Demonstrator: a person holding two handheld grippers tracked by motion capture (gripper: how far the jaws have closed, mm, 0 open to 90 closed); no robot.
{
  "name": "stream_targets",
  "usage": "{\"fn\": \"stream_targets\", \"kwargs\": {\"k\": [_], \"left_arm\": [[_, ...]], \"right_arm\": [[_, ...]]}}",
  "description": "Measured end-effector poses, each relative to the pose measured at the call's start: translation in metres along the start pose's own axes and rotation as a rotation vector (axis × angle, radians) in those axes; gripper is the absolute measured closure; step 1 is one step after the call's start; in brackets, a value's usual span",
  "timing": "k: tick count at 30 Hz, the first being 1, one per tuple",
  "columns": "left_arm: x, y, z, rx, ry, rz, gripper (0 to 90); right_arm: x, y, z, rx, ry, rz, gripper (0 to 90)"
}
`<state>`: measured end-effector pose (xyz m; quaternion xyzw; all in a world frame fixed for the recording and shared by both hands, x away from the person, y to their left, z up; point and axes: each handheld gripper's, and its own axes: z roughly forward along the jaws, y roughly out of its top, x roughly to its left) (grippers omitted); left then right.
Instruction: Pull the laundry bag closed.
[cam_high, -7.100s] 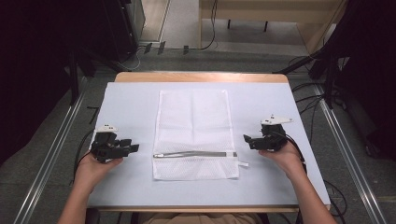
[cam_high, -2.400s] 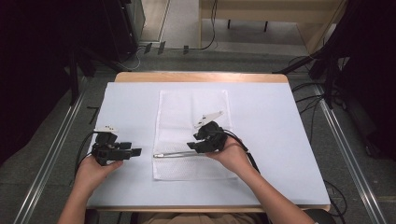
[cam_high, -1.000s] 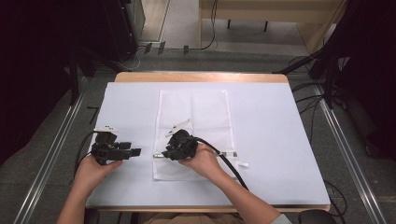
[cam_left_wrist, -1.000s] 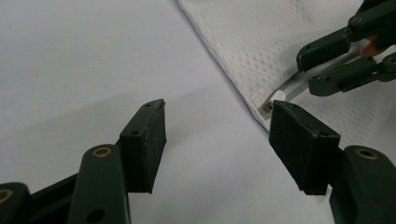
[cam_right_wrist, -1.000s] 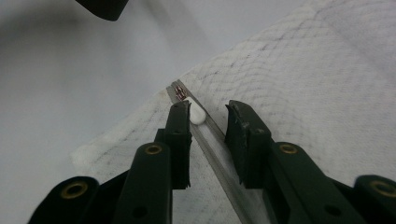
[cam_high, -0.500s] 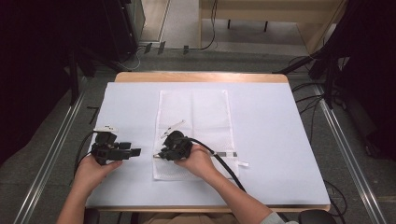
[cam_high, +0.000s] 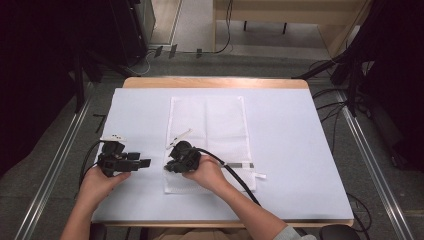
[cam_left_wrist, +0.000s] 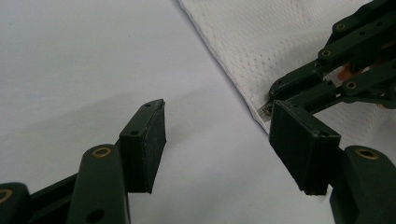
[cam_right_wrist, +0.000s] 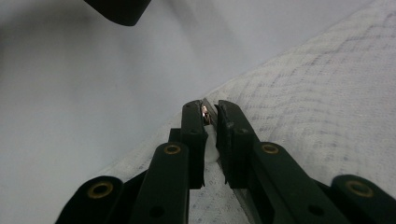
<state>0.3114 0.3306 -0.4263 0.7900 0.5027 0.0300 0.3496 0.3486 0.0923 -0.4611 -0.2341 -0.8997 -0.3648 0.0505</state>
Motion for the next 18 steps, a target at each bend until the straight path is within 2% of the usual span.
{"fn": "stream_targets", "kwargs": {"k": [7,12,18], "left_arm": [[0.0,0.0,-0.001,-0.005,-0.003,-0.007,36.9],[0.002,-0.001,-0.002,-0.018,-0.009,-0.018,37.3],[0.002,-0.003,0.001,-0.014,-0.032,-0.02,39.6]], "right_arm": [[0.004,0.001,0.004,0.007,-0.005,-0.007,83.5],[0.01,-0.002,0.005,-0.009,-0.038,-0.064,85.2],[0.014,-0.002,0.005,-0.008,-0.059,-0.095,87.4]]}}
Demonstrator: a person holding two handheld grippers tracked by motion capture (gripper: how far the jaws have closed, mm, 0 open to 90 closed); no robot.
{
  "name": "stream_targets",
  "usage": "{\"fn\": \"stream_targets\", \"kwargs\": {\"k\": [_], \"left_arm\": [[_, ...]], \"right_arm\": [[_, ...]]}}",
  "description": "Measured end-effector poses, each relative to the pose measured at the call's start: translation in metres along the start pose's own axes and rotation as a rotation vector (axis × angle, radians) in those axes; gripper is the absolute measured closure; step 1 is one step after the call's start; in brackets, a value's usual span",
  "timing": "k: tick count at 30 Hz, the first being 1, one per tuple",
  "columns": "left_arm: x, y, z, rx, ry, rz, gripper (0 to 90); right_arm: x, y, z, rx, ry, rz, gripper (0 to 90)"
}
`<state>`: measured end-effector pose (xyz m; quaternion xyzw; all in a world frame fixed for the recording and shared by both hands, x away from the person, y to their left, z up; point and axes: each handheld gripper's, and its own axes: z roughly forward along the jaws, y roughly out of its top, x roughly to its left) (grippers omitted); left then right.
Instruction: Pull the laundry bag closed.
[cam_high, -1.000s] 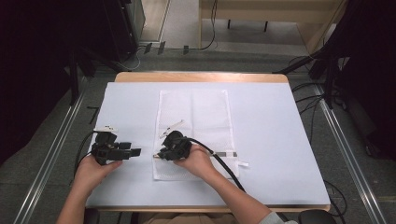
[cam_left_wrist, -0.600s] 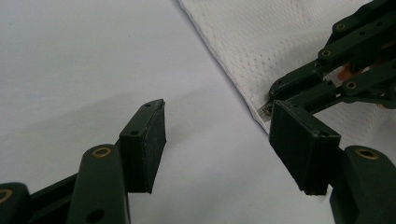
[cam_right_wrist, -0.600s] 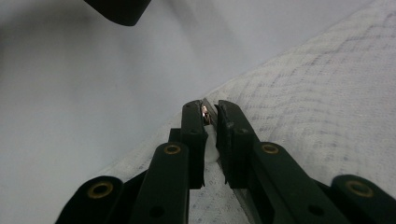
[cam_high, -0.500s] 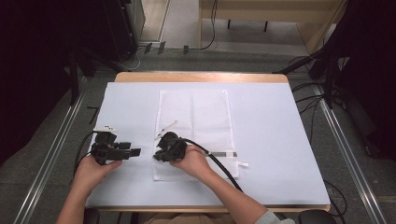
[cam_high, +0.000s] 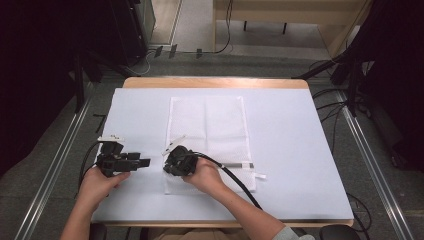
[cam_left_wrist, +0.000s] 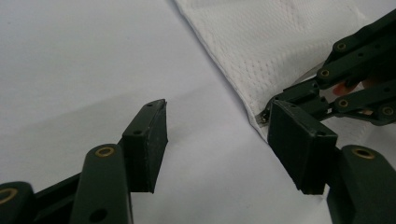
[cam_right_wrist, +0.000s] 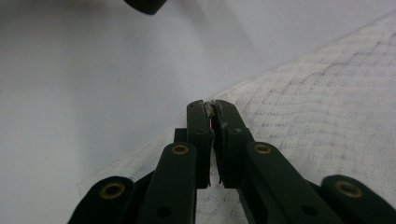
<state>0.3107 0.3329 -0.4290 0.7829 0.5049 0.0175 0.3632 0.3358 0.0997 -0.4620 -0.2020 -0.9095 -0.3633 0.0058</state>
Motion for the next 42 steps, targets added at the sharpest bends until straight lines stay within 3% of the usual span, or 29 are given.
{"fn": "stream_targets", "kwargs": {"k": [3,9,17,21,30,42], "left_arm": [[-0.001,-0.001,0.003,0.006,-0.032,0.0,42.5],[-0.005,-0.001,0.006,0.011,-0.052,0.053,43.6],[-0.009,0.001,0.013,0.012,-0.109,0.052,46.0],[-0.014,0.002,0.02,0.031,-0.12,0.072,49.4],[-0.027,0.006,0.033,0.075,-0.148,0.107,54.4],[-0.029,0.011,0.04,0.099,-0.158,0.137,71.0]], "right_arm": [[-0.002,0.001,-0.001,-0.006,-0.011,-0.004,88.6],[-0.003,0.005,-0.006,-0.016,-0.011,-0.009,88.6],[-0.009,0.012,-0.02,-0.049,0.007,0.0,88.5],[-0.014,0.014,-0.023,-0.065,0.008,0.016,88.6],[-0.01,0.022,-0.036,-0.072,0.016,-0.019,88.5],[-0.01,0.023,-0.038,-0.043,0.056,-0.046,88.5]]}}
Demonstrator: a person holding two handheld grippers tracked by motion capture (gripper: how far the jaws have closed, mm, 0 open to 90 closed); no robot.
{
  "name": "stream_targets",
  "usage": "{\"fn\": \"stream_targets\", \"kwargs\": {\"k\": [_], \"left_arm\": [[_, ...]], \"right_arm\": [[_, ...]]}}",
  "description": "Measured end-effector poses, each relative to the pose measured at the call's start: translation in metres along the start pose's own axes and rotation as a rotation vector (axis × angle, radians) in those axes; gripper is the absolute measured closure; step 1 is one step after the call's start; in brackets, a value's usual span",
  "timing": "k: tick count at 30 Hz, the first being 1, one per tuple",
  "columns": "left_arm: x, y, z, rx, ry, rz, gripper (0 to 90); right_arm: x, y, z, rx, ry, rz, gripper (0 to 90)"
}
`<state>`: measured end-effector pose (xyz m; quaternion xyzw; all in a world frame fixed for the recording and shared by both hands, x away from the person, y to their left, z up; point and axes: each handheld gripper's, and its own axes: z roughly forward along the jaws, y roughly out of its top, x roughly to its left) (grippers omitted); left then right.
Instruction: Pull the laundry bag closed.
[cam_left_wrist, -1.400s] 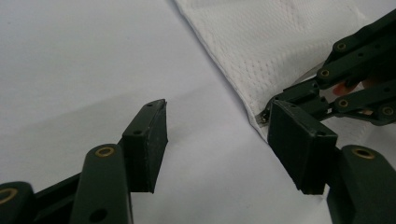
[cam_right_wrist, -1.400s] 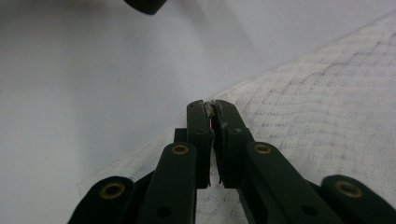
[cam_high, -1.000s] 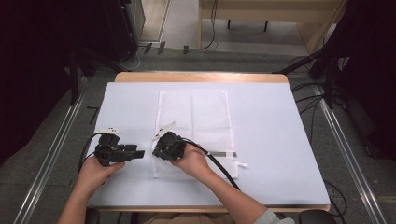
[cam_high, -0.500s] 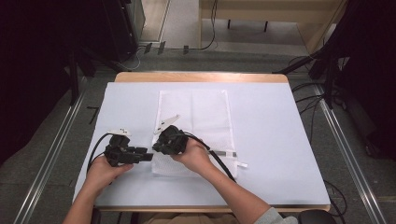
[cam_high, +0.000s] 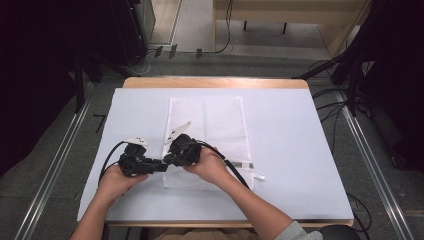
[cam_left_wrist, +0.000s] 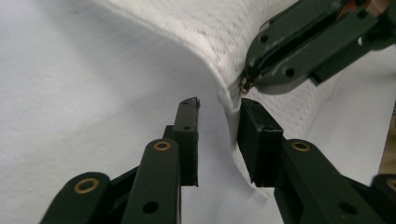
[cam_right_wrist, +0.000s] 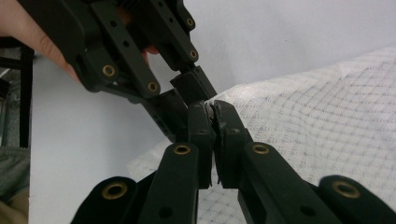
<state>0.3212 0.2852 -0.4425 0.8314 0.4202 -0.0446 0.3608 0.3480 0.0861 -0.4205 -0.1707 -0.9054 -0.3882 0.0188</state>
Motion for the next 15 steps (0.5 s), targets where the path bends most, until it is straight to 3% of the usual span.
{"fn": "stream_targets", "kwargs": {"k": [8,15], "left_arm": [[-0.002,0.0041,0.0014,0.036,0.005,0.012,85.7],[-0.0022,0.0064,0.001,0.056,-0.004,-0.011,88.4]], "right_arm": [[0.0003,-0.0005,0.0026,0.016,0.008,0.001,88.5],[-0.0028,-0.0034,0.0052,0.019,0.0,0.014,88.6]]}}
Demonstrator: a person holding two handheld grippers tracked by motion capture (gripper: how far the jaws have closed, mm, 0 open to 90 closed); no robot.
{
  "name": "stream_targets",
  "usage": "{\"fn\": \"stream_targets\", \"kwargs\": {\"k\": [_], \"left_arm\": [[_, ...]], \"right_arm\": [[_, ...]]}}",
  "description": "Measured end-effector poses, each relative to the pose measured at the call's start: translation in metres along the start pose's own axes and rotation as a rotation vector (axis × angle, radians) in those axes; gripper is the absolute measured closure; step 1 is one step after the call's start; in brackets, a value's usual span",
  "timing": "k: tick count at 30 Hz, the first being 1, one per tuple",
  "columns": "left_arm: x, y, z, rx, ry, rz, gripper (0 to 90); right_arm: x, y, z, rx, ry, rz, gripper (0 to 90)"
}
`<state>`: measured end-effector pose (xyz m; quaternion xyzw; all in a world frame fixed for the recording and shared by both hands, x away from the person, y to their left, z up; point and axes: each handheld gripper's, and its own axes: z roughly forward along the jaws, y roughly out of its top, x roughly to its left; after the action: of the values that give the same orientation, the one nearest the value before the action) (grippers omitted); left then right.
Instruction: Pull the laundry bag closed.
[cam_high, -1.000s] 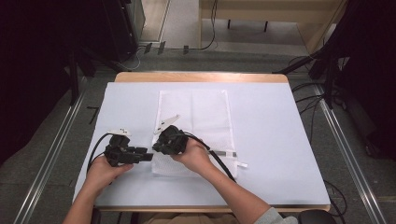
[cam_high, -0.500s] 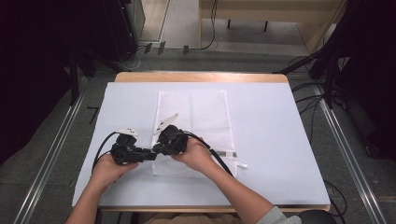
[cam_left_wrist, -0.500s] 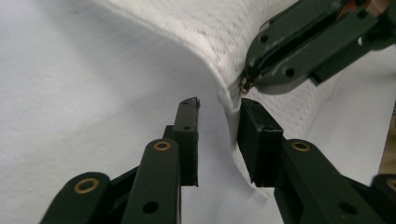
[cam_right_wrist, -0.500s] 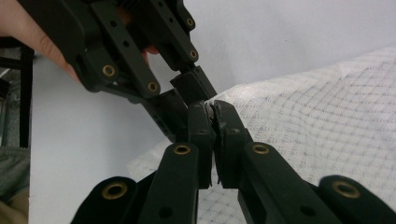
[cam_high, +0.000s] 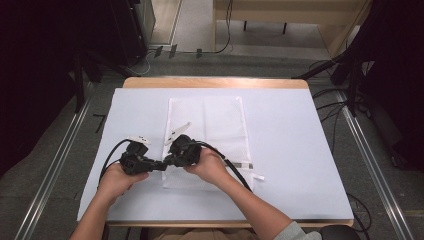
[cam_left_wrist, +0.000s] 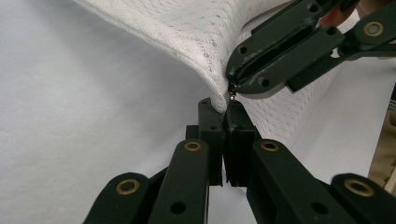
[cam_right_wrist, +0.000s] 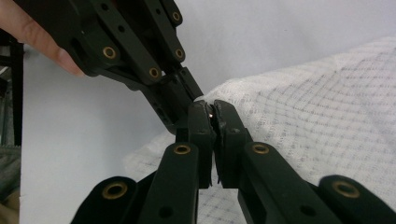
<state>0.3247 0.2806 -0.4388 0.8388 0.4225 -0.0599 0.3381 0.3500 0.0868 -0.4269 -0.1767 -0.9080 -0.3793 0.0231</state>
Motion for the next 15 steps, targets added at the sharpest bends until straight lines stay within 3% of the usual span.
{"fn": "stream_targets", "kwargs": {"k": [8,15], "left_arm": [[0.0,-0.001,-0.002,0.0,-0.006,-0.008,88.8],[0.004,-0.003,-0.006,-0.005,-0.004,-0.012,88.8]], "right_arm": [[-0.004,-0.006,0.001,-0.013,0.004,0.004,88.7],[-0.009,-0.011,0.0,0.008,-0.012,0.011,88.7]]}}
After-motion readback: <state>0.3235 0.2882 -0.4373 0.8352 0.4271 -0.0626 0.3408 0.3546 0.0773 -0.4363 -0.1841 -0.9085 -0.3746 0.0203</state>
